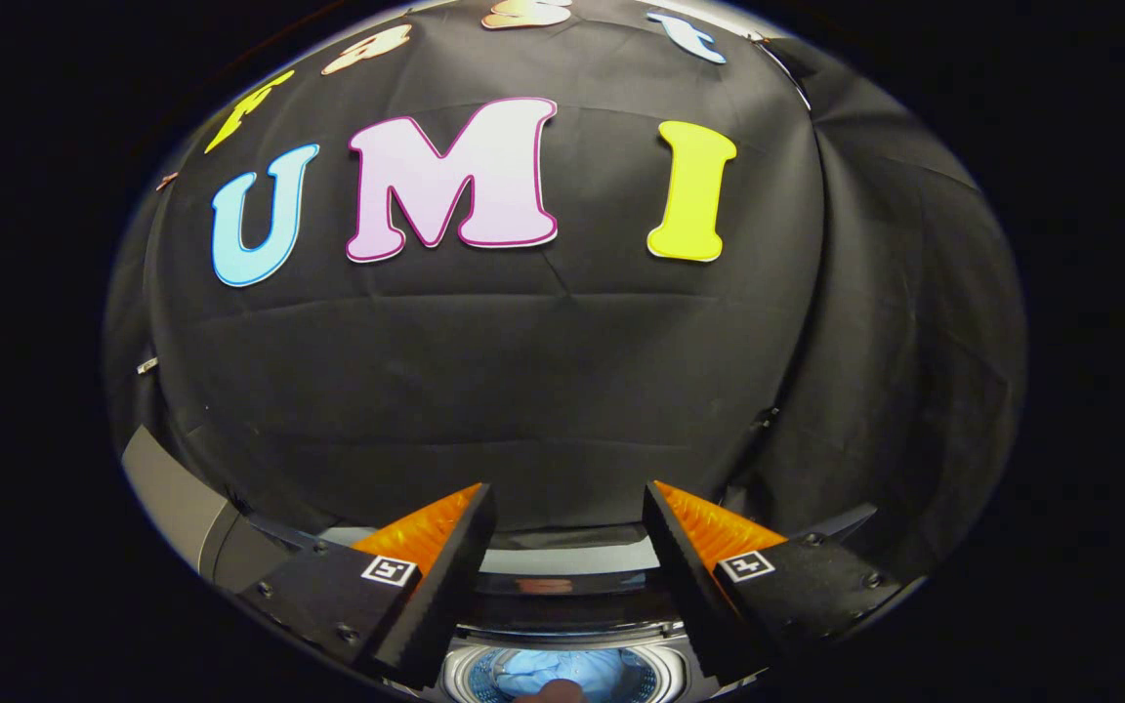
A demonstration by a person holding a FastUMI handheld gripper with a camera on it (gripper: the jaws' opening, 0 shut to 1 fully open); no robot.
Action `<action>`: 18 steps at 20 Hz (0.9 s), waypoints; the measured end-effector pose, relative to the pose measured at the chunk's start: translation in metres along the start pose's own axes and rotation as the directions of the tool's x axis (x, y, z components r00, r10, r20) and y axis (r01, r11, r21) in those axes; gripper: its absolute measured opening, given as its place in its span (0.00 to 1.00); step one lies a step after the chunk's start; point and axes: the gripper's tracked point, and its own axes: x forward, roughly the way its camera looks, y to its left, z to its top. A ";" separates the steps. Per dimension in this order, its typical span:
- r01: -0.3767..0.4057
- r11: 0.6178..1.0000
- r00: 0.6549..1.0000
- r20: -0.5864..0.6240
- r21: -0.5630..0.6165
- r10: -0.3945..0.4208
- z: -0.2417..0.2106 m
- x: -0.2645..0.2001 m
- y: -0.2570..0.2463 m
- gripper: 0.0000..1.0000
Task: Put the clothes into the washing machine and then close the washing machine lid.
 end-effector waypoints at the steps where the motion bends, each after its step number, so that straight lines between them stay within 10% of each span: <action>1: 0.000 1.000 1.000 0.009 0.000 0.000 -0.001 -0.003 0.000 0.97; 18: 0.029 1.000 0.994 0.108 0.002 -0.029 -0.009 -0.029 -0.003 0.97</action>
